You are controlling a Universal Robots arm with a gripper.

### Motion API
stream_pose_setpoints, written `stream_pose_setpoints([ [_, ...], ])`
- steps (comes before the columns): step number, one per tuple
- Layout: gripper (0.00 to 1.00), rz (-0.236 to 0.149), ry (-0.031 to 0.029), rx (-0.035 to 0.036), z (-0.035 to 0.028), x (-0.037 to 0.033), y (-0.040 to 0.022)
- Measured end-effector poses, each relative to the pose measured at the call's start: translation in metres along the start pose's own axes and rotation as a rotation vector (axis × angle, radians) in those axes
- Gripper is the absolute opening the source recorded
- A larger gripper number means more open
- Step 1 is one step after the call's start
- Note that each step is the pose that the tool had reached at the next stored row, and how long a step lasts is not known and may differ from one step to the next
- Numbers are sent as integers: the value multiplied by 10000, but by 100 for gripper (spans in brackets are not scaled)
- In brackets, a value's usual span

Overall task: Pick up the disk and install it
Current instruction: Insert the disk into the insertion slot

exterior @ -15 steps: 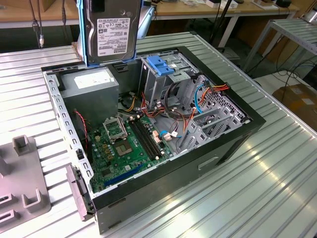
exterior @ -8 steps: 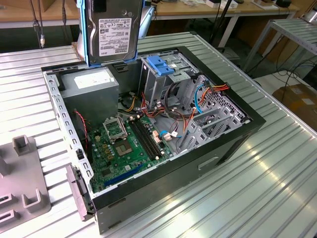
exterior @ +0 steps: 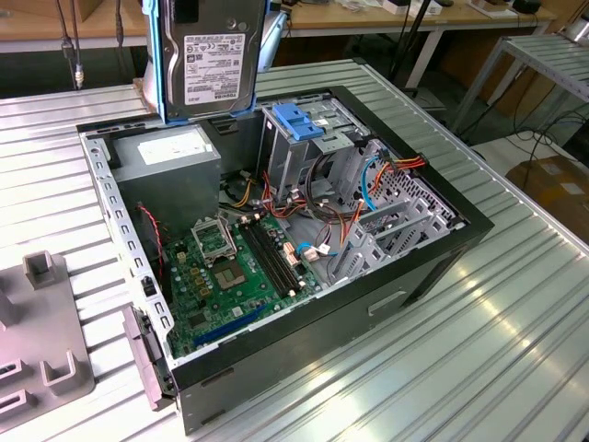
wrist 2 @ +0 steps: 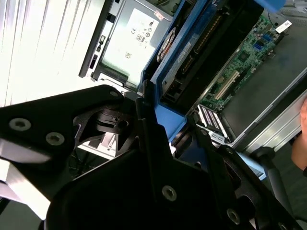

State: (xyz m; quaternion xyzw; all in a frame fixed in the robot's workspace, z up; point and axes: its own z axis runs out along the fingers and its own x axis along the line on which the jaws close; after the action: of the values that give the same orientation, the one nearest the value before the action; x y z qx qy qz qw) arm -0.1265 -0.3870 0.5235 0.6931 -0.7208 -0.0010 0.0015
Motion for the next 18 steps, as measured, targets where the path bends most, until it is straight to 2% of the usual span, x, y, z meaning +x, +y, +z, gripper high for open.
stream_pose_setpoints([
  [3,37,1,0,0,0,15,0],
  [18,37,1,1,0,0,206,-8],
])
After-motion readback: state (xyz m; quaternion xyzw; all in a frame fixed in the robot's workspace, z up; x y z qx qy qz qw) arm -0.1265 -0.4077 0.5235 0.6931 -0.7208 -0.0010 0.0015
